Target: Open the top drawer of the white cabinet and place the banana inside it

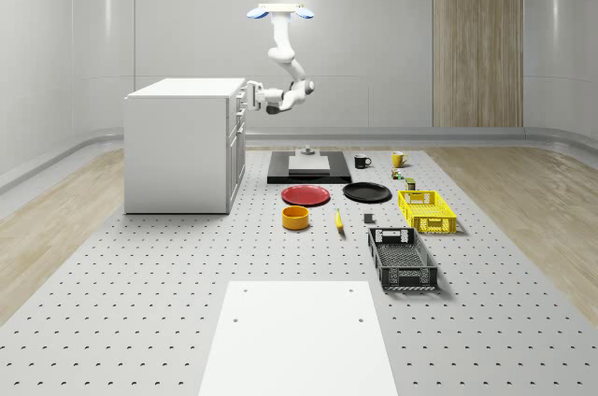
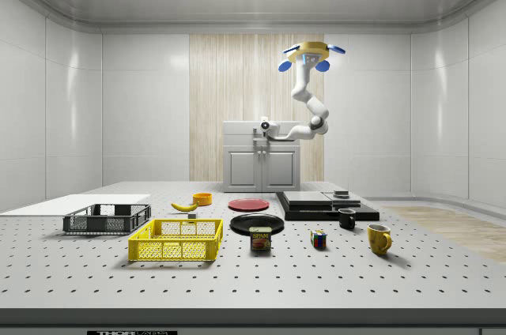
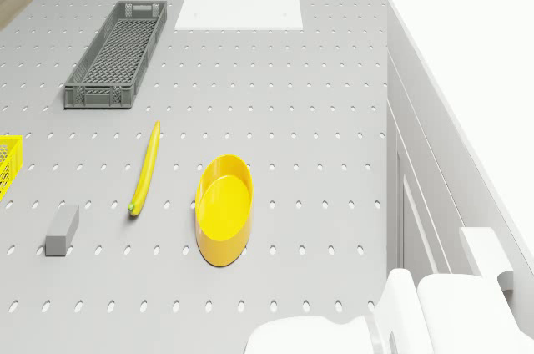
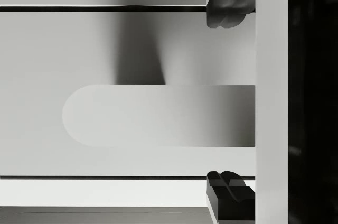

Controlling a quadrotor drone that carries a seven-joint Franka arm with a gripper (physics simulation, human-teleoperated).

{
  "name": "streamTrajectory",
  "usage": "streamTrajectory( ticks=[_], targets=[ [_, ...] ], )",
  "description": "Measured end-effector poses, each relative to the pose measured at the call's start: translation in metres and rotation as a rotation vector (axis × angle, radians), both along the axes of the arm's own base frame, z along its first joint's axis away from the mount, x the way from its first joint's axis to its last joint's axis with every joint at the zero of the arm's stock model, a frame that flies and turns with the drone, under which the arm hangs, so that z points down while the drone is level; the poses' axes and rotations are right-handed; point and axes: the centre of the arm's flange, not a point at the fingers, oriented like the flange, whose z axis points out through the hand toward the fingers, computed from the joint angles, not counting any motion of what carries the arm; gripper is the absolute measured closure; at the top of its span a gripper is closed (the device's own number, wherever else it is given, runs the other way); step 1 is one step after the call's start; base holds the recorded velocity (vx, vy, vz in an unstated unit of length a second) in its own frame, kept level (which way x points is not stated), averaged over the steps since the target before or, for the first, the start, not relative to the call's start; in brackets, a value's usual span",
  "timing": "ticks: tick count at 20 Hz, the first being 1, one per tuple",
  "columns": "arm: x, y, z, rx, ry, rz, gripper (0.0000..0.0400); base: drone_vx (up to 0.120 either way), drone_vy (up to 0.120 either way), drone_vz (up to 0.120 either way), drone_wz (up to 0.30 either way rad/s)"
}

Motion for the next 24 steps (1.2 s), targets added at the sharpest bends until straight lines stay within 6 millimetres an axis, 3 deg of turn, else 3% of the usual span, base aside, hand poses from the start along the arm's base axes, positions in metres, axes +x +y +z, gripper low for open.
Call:
streamTrajectory(
  ticks=[4, 5, 6, 8, 11, 16, 21, 22, 24],
  targets=[
    [0.000, 0.004, 0.000, 0.000, 0.000, 0.000, 0.0000, 0.000, 0.000, 0.000, 0.000],
    [0.000, 0.005, 0.000, 0.000, 0.000, 0.000, 0.0023, 0.000, 0.000, 0.000, 0.000],
    [0.000, 0.006, 0.000, 0.000, 0.000, 0.000, 0.0083, 0.000, 0.000, 0.000, 0.000],
    [0.000, 0.007, 0.000, 0.000, 0.000, 0.000, 0.0167, 0.000, 0.000, 0.000, 0.000],
    [0.000, 0.008, 0.000, 0.000, 0.000, 0.000, 0.0234, 0.000, 0.000, 0.000, 0.000],
    [0.001, 0.009, -0.004, 0.002, -0.023, -0.001, 0.0271, 0.000, 0.000, 0.000, 0.000],
    [0.000, 0.000, -0.001, -0.005, 0.005, 0.001, 0.0264, 0.000, 0.000, 0.000, 0.000],
    [0.000, -0.003, 0.000, -0.013, -0.006, 0.001, 0.0247, 0.000, 0.000, 0.000, 0.000],
    [0.001, -0.009, -0.003, -0.008, -0.025, 0.000, 0.0266, 0.000, 0.000, 0.000, 0.000]
  ],
)
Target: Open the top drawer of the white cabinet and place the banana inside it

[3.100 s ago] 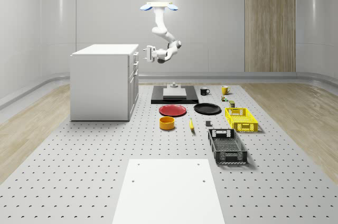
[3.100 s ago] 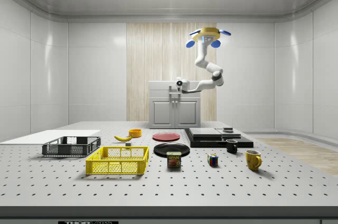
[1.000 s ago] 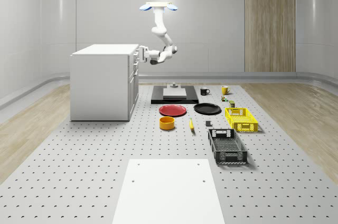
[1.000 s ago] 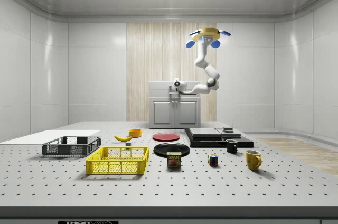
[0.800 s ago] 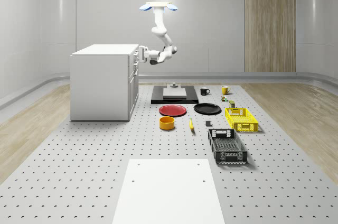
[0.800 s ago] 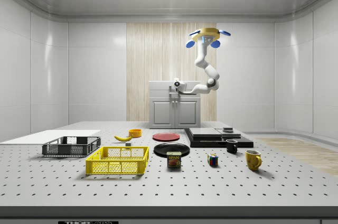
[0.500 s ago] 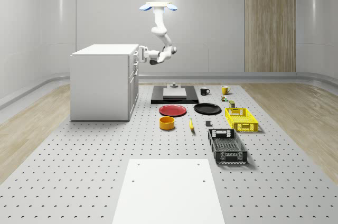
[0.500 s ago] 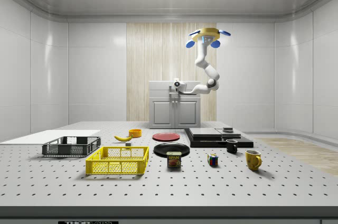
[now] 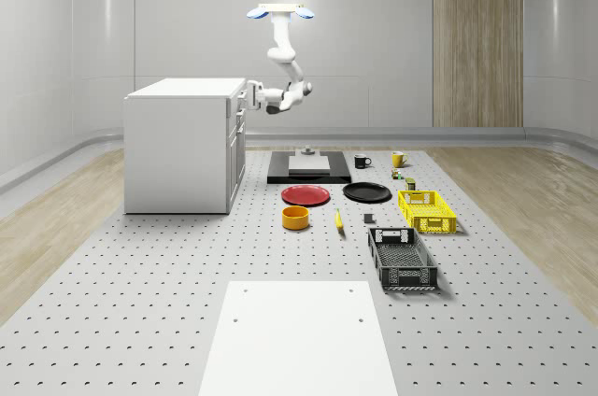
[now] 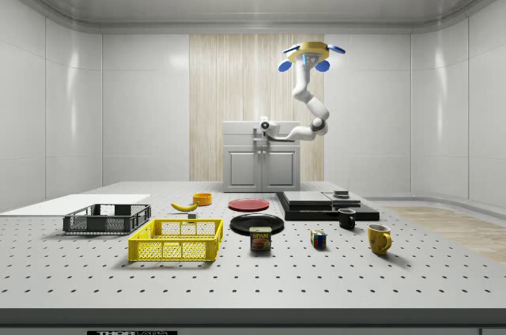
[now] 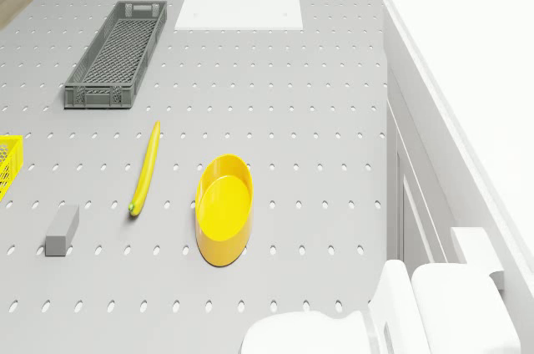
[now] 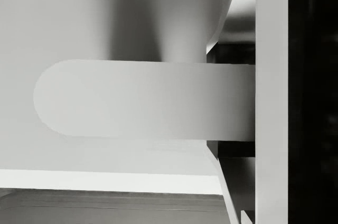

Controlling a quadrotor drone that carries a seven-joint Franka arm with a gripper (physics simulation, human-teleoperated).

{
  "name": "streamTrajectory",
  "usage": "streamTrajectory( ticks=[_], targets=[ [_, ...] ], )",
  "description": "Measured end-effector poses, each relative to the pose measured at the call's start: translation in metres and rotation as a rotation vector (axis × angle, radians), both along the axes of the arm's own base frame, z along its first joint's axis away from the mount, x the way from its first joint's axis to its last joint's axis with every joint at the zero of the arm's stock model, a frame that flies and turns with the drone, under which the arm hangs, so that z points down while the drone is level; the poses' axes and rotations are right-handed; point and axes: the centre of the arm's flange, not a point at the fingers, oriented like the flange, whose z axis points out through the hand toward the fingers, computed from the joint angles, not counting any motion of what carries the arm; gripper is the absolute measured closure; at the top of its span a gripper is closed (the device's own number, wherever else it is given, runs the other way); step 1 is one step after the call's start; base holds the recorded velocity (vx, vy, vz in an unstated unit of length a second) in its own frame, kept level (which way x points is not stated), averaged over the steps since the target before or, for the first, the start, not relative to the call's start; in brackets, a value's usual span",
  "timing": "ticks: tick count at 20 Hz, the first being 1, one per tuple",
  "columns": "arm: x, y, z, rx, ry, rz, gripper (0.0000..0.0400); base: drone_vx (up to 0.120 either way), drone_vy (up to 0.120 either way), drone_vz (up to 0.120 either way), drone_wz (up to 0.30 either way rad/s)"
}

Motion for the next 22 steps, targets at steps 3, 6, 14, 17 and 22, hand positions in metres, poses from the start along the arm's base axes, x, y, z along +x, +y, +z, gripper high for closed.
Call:
streamTrajectory(
  ticks=[3, 6, 14, 17, 22],
  targets=[
    [0.001, -0.010, -0.006, 0.003, -0.019, 0.000, 0.0243, 0.000, 0.000, 0.000, 0.000],
    [-0.001, -0.022, 0.004, -0.005, 0.028, -0.002, 0.0254, 0.000, 0.000, 0.000, 0.000],
    [0.002, -0.058, -0.008, -0.007, -0.037, 0.000, 0.0212, 0.000, 0.000, 0.000, 0.000],
    [0.021, -0.079, -0.082, -0.039, -0.054, 0.021, 0.0143, 0.000, 0.000, 0.000, 0.000],
    [0.010, -0.100, -0.047, -0.011, -0.007, 0.008, 0.0252, 0.000, 0.000, 0.000, 0.000]
  ],
)
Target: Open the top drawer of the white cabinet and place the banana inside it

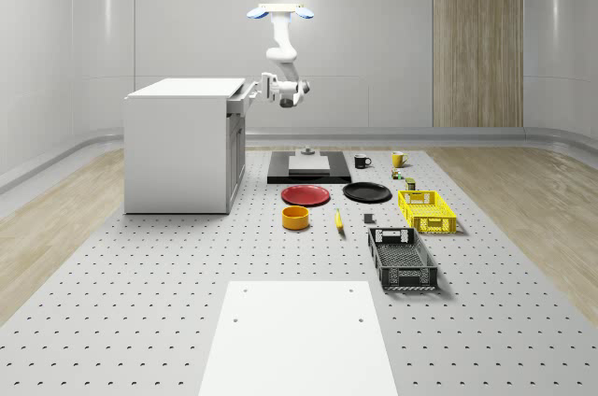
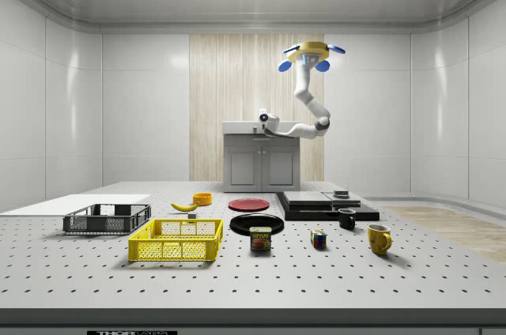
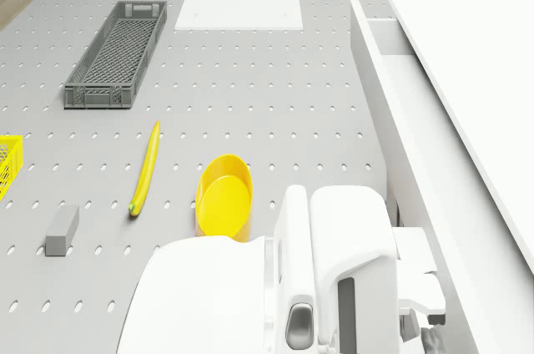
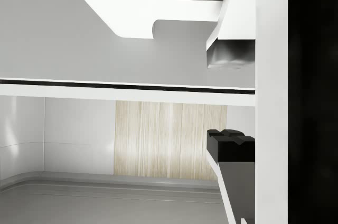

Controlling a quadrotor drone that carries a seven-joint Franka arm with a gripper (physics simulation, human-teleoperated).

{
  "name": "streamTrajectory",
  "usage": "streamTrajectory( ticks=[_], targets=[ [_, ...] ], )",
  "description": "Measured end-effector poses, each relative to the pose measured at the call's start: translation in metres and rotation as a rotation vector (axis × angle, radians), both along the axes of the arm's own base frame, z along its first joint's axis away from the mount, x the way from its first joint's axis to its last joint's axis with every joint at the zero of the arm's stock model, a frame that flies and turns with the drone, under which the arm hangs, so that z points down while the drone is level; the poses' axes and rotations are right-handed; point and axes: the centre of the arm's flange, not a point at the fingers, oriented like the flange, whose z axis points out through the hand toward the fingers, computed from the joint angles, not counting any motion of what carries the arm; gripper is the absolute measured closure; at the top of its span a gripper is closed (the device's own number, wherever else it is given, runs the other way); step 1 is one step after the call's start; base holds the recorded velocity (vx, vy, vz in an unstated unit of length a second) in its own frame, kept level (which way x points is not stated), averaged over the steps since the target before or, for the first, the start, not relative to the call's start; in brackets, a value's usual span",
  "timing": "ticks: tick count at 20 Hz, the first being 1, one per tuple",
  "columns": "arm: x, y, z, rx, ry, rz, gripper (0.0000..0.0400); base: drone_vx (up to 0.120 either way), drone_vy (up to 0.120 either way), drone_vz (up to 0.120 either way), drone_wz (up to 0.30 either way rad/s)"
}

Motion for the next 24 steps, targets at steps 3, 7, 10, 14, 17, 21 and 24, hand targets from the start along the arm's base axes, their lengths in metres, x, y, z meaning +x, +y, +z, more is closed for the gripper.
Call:
streamTrajectory(
  ticks=[3, 7, 10, 14, 17, 21, 24],
  targets=[
    [-0.005, -0.014, 0.017, 0.008, 0.013, -0.004, 0.0274, 0.000, 0.080, 0.000, 0.000],
    [-0.008, -0.028, 0.033, 0.013, 0.023, -0.007, 0.0287, 0.000, 0.120, 0.000, 0.000],
    [-0.010, -0.035, 0.041, 0.015, 0.026, -0.008, 0.0176, 0.000, 0.040, 0.000, 0.000],
    [-0.011, -0.039, 0.046, 0.017, 0.029, -0.009, 0.0065, 0.000, -0.080, 0.000, 0.000],
    [-0.011, -0.039, 0.048, 0.018, 0.030, -0.009, 0.0030, 0.000, -0.040, 0.000, 0.000],
    [-0.011, -0.028, 0.050, 0.018, 0.031, -0.009, 0.0011, 0.000, 0.000, 0.000, 0.000],
    [-0.011, -0.017, 0.050, 0.018, 0.031, -0.009, 0.0005, 0.000, 0.000, 0.000, 0.000]
  ],
)
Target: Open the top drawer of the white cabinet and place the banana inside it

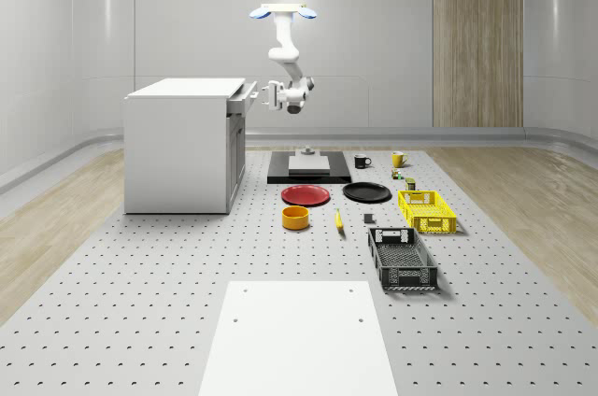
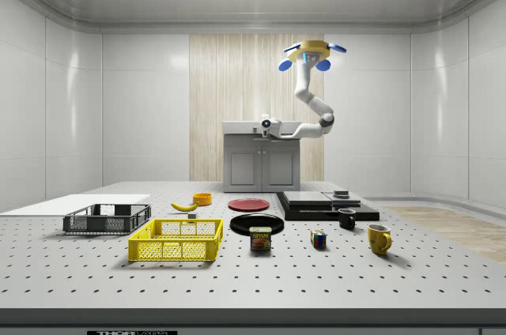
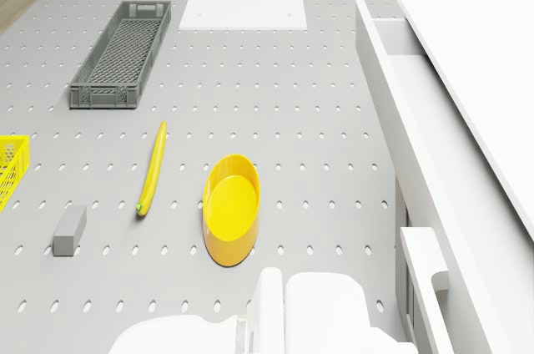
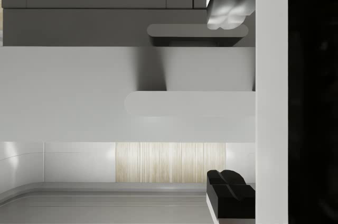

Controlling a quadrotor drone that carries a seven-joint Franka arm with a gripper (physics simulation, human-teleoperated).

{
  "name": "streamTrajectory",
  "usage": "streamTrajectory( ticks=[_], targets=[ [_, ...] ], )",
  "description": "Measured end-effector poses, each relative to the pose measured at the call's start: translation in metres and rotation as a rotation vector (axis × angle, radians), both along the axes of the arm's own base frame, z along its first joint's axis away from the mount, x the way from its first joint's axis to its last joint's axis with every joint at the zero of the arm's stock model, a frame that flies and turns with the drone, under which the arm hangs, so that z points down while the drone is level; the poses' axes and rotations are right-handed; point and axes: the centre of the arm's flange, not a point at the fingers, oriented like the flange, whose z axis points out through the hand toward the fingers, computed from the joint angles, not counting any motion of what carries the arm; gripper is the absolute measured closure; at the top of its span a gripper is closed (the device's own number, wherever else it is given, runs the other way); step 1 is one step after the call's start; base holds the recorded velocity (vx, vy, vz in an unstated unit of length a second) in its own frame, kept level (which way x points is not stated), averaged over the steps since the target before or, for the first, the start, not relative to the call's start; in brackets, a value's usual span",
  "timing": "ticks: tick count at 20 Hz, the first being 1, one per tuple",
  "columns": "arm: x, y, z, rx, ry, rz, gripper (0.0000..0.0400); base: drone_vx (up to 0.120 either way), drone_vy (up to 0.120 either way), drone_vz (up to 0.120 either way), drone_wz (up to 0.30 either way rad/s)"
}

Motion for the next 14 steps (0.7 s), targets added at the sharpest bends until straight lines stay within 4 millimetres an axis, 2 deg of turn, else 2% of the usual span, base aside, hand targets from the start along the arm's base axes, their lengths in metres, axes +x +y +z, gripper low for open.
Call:
streamTrajectory(
  ticks=[14],
  targets=[
    [0.000, 0.043, 0.002, 0.001, 0.000, 0.000, 0.0000, 0.000, 0.000, 0.000, 0.000]
  ],
)
